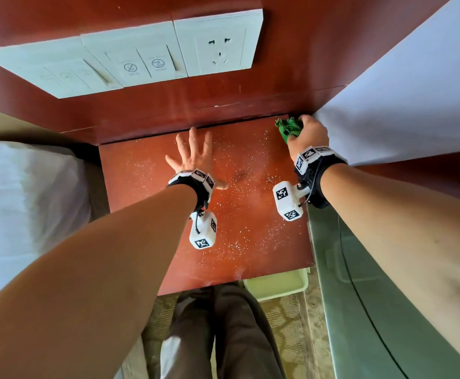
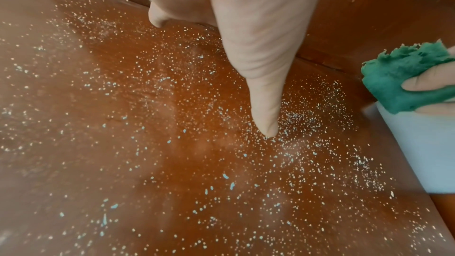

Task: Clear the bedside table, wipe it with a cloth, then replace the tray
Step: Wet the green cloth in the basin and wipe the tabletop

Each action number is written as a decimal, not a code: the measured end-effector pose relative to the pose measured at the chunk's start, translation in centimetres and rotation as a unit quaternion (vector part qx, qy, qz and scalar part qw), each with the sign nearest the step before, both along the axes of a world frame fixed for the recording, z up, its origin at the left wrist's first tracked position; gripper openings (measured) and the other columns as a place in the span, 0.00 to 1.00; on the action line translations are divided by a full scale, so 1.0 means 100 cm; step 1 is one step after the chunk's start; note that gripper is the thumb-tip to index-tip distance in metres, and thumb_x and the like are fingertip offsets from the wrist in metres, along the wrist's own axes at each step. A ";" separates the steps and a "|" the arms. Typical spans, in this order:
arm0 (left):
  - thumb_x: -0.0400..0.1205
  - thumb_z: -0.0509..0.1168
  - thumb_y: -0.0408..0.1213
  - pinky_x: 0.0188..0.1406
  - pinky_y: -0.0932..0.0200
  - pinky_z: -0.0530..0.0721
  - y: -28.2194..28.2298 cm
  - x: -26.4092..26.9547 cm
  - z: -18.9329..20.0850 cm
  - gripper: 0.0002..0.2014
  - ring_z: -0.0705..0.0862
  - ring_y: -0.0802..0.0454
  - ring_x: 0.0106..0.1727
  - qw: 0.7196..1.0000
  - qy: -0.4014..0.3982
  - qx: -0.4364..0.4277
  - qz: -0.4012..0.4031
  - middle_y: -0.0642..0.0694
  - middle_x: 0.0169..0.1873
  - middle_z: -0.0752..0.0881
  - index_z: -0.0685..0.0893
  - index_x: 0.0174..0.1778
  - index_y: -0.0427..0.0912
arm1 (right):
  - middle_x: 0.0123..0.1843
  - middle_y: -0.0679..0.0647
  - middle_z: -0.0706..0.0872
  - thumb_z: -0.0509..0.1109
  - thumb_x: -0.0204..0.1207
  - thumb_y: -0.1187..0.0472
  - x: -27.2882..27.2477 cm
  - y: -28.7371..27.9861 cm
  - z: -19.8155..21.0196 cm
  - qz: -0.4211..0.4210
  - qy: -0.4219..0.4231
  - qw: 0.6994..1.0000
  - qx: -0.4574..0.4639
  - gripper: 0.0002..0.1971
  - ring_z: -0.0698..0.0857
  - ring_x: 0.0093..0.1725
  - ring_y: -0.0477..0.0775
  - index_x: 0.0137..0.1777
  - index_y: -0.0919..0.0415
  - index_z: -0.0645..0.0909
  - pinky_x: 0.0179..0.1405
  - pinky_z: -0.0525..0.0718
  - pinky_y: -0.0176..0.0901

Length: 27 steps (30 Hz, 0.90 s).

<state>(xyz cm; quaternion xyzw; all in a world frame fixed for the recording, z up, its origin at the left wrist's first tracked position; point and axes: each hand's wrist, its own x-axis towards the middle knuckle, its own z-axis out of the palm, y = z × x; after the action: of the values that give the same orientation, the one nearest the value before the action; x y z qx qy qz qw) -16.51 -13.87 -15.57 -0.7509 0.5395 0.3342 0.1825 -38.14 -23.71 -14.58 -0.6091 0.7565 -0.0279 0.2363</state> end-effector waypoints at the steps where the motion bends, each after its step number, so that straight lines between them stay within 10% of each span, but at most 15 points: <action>1: 0.59 0.81 0.64 0.74 0.18 0.46 0.001 0.000 -0.002 0.73 0.30 0.33 0.83 1.000 -0.003 -0.001 0.002 0.44 0.82 0.25 0.30 0.83 0.54 | 0.65 0.62 0.82 0.70 0.74 0.66 0.000 -0.003 -0.002 0.008 -0.002 1.000 -0.014 0.22 0.82 0.65 0.64 0.70 0.62 0.78 0.62 0.80 0.49; 27: 0.60 0.79 0.65 0.75 0.20 0.55 -0.003 -0.006 -0.012 0.71 0.33 0.32 0.84 0.999 -0.020 0.038 -0.005 0.45 0.83 0.28 0.30 0.84 0.54 | 0.60 0.46 0.87 0.70 0.71 0.66 0.002 0.040 -0.008 0.207 -0.010 0.973 0.105 0.18 0.85 0.56 0.55 0.56 0.45 0.87 0.57 0.83 0.42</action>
<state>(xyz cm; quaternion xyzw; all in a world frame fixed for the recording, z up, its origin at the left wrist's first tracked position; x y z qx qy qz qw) -17.09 -14.13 -16.77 -0.7474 0.5262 0.3386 0.2234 -37.90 -19.68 -15.40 -0.7238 0.6106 0.0953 0.3068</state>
